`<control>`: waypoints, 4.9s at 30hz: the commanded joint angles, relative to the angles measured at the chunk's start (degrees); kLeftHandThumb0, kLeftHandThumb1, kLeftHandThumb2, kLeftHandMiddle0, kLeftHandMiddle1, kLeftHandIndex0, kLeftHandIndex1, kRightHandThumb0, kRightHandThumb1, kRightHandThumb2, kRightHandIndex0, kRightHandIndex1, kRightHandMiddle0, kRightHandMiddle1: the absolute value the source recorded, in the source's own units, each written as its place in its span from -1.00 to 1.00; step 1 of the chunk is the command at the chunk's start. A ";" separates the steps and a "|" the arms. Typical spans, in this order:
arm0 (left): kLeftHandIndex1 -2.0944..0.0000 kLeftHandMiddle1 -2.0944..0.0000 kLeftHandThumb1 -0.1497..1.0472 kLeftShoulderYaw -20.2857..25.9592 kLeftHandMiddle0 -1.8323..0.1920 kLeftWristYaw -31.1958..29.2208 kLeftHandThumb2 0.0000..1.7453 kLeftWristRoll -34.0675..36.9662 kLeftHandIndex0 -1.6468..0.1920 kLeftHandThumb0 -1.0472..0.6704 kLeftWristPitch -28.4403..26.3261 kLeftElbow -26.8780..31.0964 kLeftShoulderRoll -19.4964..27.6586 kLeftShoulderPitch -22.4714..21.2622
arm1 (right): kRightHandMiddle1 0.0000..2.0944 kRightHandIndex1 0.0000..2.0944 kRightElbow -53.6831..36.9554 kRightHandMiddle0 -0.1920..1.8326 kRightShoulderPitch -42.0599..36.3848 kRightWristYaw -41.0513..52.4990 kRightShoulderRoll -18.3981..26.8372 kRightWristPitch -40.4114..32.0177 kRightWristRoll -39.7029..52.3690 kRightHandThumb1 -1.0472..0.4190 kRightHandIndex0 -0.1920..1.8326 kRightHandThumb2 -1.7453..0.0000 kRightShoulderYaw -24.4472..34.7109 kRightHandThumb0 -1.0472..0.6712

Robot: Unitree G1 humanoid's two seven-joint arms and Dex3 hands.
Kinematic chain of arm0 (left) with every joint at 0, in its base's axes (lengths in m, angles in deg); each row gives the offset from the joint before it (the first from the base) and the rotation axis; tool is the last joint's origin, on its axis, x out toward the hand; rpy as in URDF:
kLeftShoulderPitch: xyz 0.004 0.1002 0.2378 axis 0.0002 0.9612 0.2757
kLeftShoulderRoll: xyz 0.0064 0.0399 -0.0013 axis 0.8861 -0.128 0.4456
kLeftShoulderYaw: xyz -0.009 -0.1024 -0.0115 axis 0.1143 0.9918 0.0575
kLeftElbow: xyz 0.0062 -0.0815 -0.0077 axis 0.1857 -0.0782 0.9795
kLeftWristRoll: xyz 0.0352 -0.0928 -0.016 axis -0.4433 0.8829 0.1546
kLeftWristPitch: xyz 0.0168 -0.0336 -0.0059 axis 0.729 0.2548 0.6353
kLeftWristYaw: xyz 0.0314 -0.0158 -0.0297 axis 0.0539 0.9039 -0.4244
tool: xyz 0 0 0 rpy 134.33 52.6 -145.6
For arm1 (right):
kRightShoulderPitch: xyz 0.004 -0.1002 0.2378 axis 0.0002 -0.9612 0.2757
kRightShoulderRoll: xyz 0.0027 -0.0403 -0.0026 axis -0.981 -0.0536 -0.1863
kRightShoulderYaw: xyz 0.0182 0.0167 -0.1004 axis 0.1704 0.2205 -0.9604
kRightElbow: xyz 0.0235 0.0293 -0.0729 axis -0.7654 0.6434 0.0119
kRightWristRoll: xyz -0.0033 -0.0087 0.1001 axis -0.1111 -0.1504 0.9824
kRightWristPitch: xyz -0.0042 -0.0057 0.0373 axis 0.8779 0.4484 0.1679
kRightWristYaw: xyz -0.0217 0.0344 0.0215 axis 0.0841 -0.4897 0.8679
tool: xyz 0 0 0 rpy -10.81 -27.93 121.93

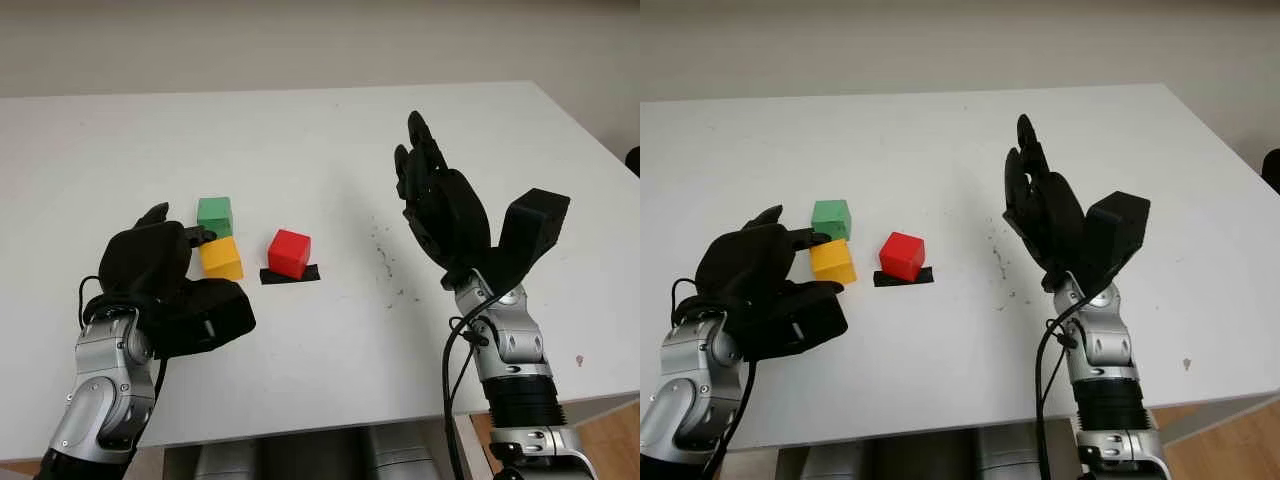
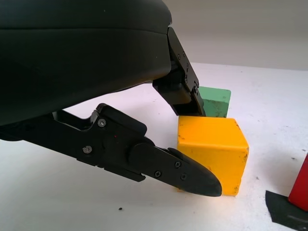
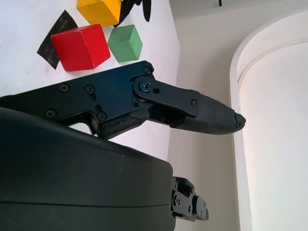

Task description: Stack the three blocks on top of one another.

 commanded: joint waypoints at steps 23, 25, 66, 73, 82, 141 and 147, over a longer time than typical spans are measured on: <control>-0.48 0.96 0.91 2.01 0.51 3.16 -0.93 8.35 0.38 -0.19 2.50 3.14 -0.10 0.60 | -1.00 -1.00 -1.61 -1.00 0.04 -0.17 0.64 -0.41 0.26 -1.00 -1.00 0.19 -0.03 -0.64; -0.51 0.95 0.91 3.81 0.51 2.24 -0.94 11.91 0.40 -0.18 2.43 5.41 -0.60 0.37 | -1.00 -1.00 -1.49 -1.00 0.07 -0.14 0.56 -0.21 0.32 -1.00 -1.00 0.19 0.01 -0.63; -0.45 0.95 0.83 -5.67 0.53 -12.12 -0.94 28.24 0.40 -0.19 3.66 -11.03 6.34 -27.01 | -1.00 -1.00 -3.48 -1.00 -1.08 -1.28 0.11 -1.49 0.25 -1.00 -1.00 0.19 -1.18 -0.66; -0.43 0.94 0.82 -8.35 0.51 -15.16 -0.94 26.57 0.37 -0.18 6.99 -14.96 8.33 -30.07 | -1.00 -1.00 -4.11 -1.00 -1.29 -1.79 0.08 -2.29 0.12 -1.00 -1.00 0.20 -1.15 -0.66; -0.42 0.95 0.81 -10.18 0.51 -17.22 -0.94 23.60 0.34 -0.20 8.52 -16.81 9.11 -32.17 | -1.00 -1.00 -4.27 -1.00 -1.55 -1.82 -0.15 -2.06 0.14 -1.00 -1.00 0.19 -1.24 -0.65; 0.98 1.00 0.92 -12.08 1.00 -24.15 -0.93 23.24 0.96 -0.83 6.81 -15.50 7.39 -32.82 | -1.00 -1.00 -2.96 -1.00 -1.15 -1.39 -0.29 -1.26 -0.15 -1.00 -1.00 0.18 -1.14 -0.66; 1.00 1.00 0.95 -9.33 1.00 -25.38 -0.93 29.03 1.00 -0.90 7.90 -13.69 7.83 -31.96 | -1.00 -1.00 -3.27 -1.00 -1.13 -1.64 -0.52 -1.65 0.00 -1.00 -1.00 0.19 -1.07 -0.67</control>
